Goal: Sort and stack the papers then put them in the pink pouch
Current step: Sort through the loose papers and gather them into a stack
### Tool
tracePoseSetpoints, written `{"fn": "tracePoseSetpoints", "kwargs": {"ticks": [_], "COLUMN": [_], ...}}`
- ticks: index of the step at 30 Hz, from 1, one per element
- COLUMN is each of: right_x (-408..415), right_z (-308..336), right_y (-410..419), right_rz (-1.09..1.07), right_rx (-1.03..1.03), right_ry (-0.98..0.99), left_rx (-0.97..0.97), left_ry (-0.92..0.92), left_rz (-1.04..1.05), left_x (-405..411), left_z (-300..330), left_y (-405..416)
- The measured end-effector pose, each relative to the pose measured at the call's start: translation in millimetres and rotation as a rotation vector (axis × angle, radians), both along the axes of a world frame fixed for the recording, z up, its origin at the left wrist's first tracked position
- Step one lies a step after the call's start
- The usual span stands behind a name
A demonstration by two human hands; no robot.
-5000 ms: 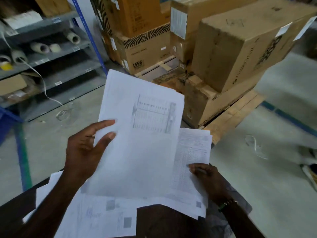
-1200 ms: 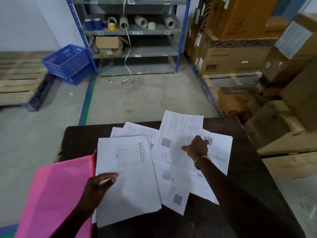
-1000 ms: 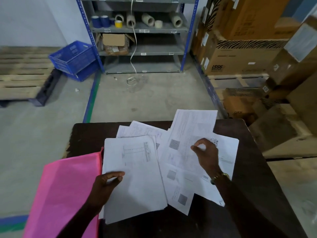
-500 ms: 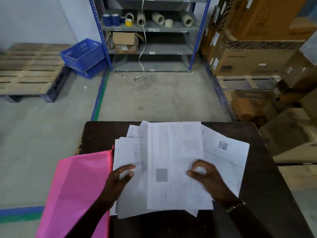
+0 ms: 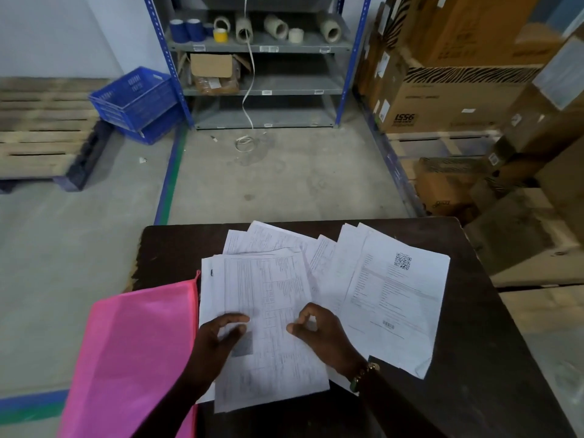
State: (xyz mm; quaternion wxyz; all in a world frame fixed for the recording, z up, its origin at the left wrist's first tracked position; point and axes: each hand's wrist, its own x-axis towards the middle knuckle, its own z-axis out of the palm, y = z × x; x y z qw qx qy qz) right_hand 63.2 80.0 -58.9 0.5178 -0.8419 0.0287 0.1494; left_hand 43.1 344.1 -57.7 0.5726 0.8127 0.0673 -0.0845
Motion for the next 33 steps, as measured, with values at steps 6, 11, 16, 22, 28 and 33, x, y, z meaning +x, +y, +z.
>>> {"fn": "tracePoseSetpoints", "kwargs": {"ticks": [6, 11, 16, 22, 28, 33], "right_x": [12.6, 26.5, 47.3, 53.5, 33.2, 16.4], "right_z": [10.4, 4.1, -7.3, -2.4, 13.2, 55.6], "right_y": [-106.0, -206.4, -248.6, -236.0, -215.4, -214.1], "right_rz": [-0.444, -0.614, -0.528, -0.477, -0.476, -0.406], "right_rx": [-0.313, -0.611, -0.545, -0.232, 0.023, 0.076], "right_ry": [-0.254, -0.236, -0.157, -0.175, -0.200, -0.295], "left_rx": [-0.002, 0.067, 0.162, 0.115, 0.064, 0.067], "left_ry": [0.020, -0.015, -0.057, -0.012, 0.042, 0.057], "left_rz": [0.015, -0.016, -0.105, -0.102, -0.098, -0.117], "left_x": [4.7, 6.5, 12.2, 14.2, 15.0, 16.9], "left_z": [-2.2, -7.4, -7.0, -3.1, 4.8, 11.3], "left_y": [9.8, 18.7, 18.2, 11.2, 5.1, -1.8]}}
